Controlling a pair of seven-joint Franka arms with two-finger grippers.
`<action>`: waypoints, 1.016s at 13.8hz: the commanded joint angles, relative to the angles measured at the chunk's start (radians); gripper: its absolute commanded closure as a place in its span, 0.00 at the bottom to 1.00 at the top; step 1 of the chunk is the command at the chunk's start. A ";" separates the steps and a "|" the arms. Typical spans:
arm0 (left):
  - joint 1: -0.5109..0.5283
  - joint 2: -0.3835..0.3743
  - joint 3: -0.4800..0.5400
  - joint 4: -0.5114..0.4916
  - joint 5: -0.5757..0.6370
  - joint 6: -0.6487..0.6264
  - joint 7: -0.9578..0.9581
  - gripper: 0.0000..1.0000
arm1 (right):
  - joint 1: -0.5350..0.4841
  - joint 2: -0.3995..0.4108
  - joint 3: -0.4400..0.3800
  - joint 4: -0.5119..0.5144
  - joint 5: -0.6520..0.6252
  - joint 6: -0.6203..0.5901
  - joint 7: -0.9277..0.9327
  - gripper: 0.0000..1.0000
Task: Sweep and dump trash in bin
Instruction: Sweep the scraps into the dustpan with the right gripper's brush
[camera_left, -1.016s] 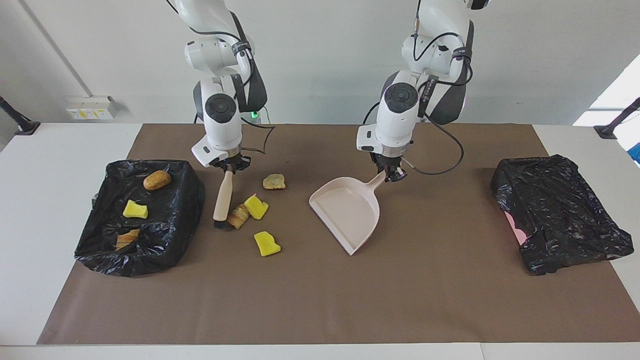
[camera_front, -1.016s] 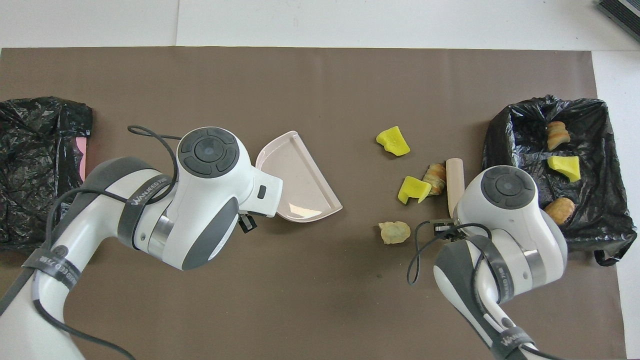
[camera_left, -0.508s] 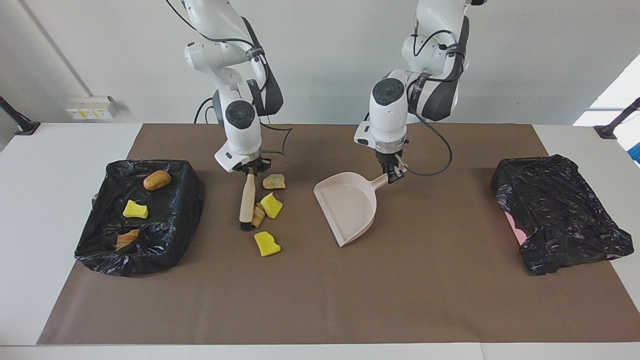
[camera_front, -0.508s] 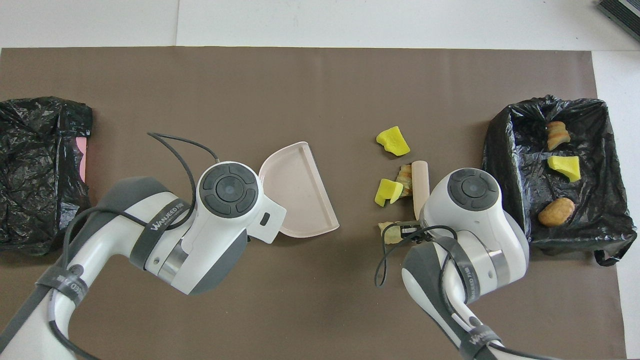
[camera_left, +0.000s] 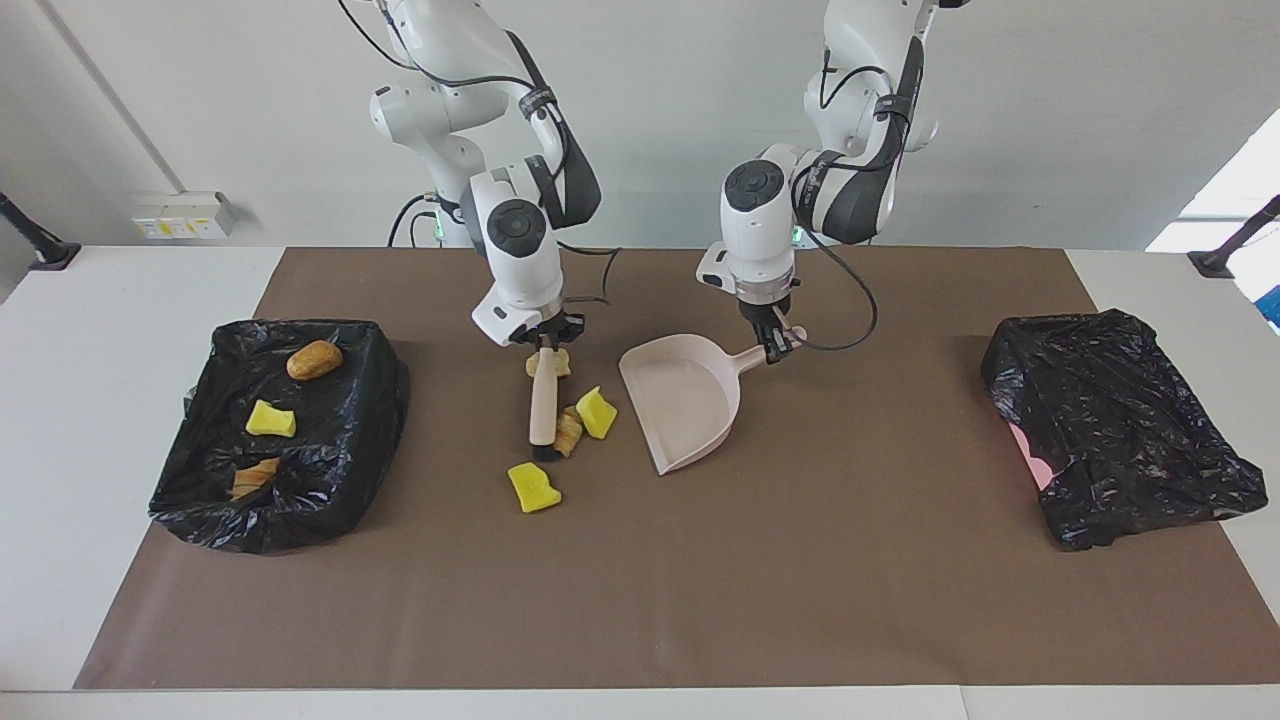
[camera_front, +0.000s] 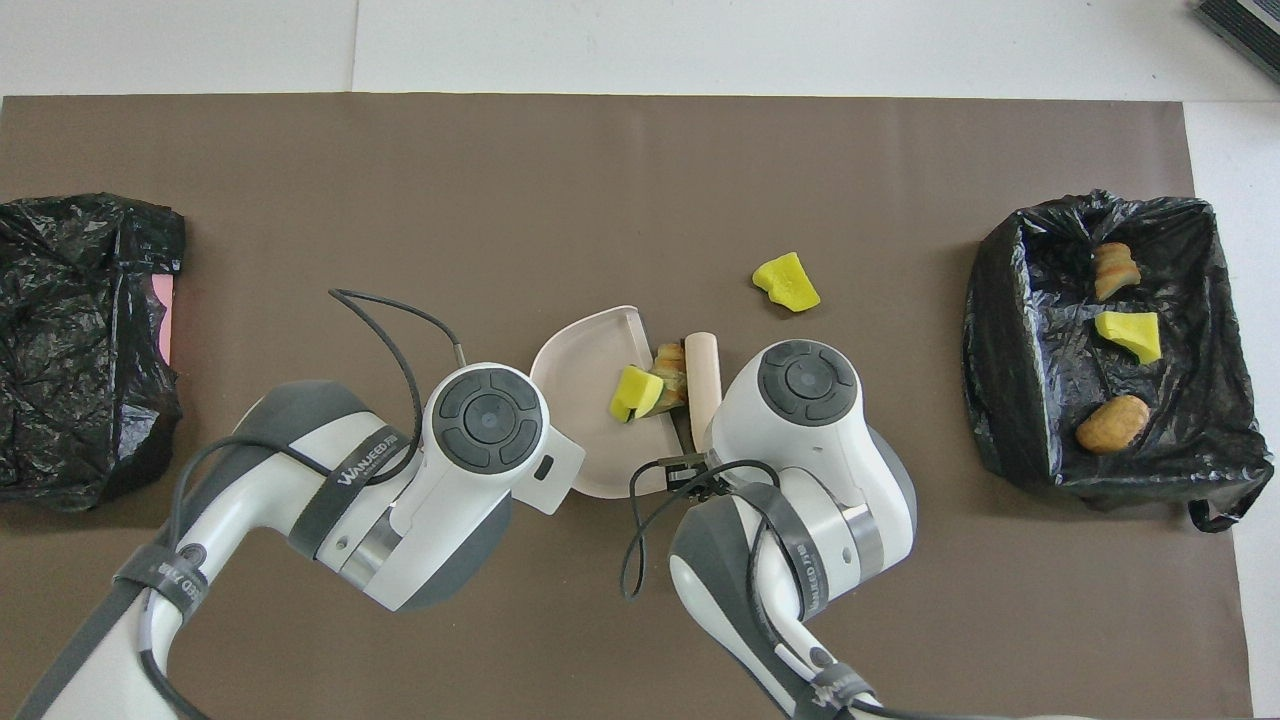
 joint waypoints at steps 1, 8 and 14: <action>-0.014 -0.037 0.008 -0.054 0.020 0.021 0.013 1.00 | 0.012 0.006 0.020 0.036 0.066 -0.015 -0.127 1.00; -0.014 -0.039 0.008 -0.056 0.020 0.020 0.013 1.00 | -0.079 -0.164 0.011 0.018 -0.020 -0.369 0.008 1.00; -0.014 -0.039 0.008 -0.056 0.020 0.020 0.013 1.00 | -0.099 -0.307 0.013 -0.195 -0.110 -0.381 0.372 1.00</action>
